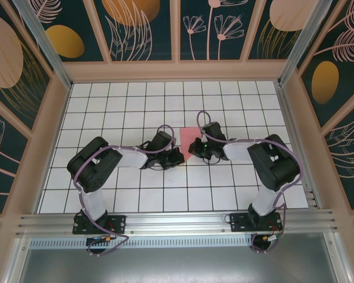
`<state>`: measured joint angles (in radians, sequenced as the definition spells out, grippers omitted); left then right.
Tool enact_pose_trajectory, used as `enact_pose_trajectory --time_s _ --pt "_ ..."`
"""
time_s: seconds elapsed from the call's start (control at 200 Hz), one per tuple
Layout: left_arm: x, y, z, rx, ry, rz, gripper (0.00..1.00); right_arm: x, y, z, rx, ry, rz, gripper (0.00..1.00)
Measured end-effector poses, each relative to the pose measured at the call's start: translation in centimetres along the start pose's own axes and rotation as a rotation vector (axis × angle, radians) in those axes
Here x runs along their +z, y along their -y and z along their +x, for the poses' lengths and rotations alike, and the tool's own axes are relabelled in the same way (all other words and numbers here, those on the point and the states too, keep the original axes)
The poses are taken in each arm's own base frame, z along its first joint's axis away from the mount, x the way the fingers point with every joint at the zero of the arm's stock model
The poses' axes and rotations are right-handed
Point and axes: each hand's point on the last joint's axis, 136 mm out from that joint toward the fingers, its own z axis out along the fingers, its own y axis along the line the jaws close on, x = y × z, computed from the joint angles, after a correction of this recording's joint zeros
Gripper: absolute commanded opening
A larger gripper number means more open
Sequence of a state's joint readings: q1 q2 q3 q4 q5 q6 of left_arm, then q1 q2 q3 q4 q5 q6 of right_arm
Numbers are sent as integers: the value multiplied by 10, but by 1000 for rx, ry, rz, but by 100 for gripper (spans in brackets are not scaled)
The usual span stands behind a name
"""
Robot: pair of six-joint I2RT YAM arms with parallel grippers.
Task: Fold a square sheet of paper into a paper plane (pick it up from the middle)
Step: Third fold the triangle at the center of the table.
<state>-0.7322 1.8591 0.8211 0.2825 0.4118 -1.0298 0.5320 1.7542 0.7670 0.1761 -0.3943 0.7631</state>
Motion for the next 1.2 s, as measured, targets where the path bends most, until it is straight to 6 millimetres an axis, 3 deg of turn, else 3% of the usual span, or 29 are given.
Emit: enact_pose_trajectory --time_s 0.12,0.385,0.535,0.595,0.721,0.846,0.991,1.201 --pt "0 0 0 5 0 0 0 -2 8 -10 26 8 -6 0" --pt "0 0 0 8 1 1 0 -24 44 -57 95 112 18 0" --pt "0 0 0 10 0 1 0 -32 52 -71 99 156 46 0" --pt "0 0 0 15 0 1 0 -37 48 -72 91 163 46 2" --pt "0 1 0 21 -2 -2 0 -52 27 -73 53 190 -3 18" --pt "0 1 0 32 -6 -4 0 -56 21 -62 62 163 -46 26" --pt "-4 3 1 63 -15 -11 16 -52 28 -46 82 110 -50 34" --pt "-13 38 -25 155 51 5 19 -52 24 -43 79 88 -70 37"
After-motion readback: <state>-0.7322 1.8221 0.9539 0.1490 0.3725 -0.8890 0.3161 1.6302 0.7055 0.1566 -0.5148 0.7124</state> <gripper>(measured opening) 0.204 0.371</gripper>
